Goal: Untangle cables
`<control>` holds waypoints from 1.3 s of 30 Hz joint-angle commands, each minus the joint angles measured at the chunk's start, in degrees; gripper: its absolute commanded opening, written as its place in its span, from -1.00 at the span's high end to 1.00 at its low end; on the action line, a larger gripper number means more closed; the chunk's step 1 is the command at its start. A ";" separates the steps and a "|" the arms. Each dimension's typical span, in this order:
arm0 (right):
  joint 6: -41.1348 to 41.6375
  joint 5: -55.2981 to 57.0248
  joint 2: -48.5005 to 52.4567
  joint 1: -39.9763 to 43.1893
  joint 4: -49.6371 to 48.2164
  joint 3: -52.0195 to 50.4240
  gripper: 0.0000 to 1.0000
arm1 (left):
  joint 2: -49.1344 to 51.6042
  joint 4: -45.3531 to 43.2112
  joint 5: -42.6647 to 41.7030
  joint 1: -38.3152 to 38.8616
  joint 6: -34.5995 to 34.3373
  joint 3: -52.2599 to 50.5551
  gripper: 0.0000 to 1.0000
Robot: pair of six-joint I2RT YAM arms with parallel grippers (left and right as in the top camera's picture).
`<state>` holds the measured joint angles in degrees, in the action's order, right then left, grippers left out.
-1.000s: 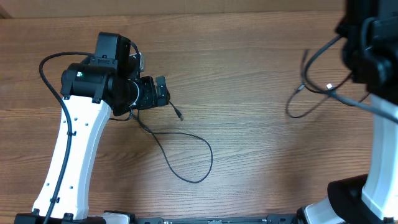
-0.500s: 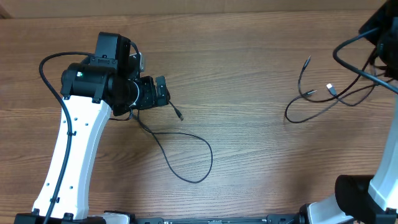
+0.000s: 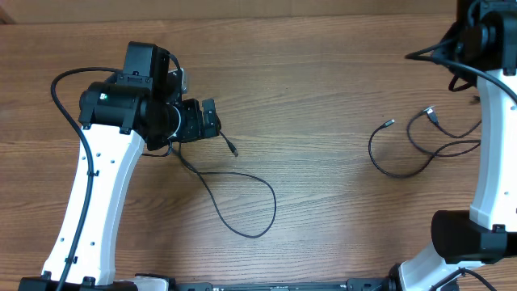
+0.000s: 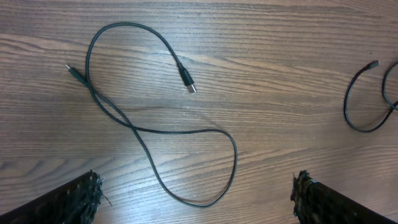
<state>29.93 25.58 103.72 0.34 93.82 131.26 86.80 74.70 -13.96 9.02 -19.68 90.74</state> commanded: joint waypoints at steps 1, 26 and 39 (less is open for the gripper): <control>0.48 -4.52 -0.09 0.11 -0.70 -1.20 -0.53 | 0.13 -0.17 -0.52 0.42 0.00 0.74 -0.99; -12.09 -38.32 -0.07 -8.85 -3.58 -12.79 -1.00 | 0.15 1.29 9.11 0.42 -15.69 0.37 -0.99; -12.00 -38.34 -0.07 -10.03 -10.21 -19.91 -1.00 | 0.15 1.99 9.05 0.42 -15.67 0.37 -0.99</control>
<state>18.28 -12.64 103.74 -9.78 84.27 111.55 86.80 76.69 -5.89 9.02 -34.44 90.74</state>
